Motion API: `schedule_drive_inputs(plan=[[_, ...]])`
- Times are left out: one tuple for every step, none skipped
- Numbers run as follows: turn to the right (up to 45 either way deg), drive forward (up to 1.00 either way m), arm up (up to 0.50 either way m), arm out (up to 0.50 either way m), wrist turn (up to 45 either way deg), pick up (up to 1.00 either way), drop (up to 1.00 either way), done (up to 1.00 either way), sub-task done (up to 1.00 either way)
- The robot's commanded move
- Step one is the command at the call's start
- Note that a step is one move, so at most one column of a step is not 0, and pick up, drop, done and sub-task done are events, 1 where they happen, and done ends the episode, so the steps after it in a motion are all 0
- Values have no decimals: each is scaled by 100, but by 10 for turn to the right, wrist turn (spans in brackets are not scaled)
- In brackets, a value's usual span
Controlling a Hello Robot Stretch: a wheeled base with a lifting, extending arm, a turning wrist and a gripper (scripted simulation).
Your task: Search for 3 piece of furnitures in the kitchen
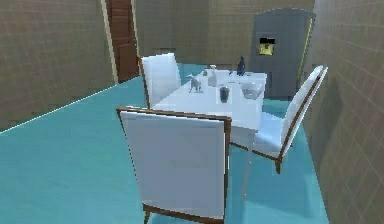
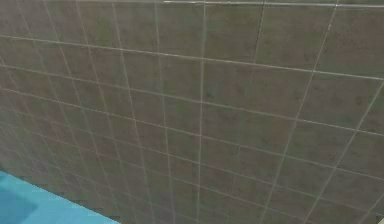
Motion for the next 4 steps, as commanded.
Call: schedule_drive_inputs(plan=[[240,0,0,0,0,0,0,0,0],[0,30,0,0,0,0,0,0,0],[-150,0,0,0,0,0,0,0,0],[0,0,0,0,0,0,0,100,0]])
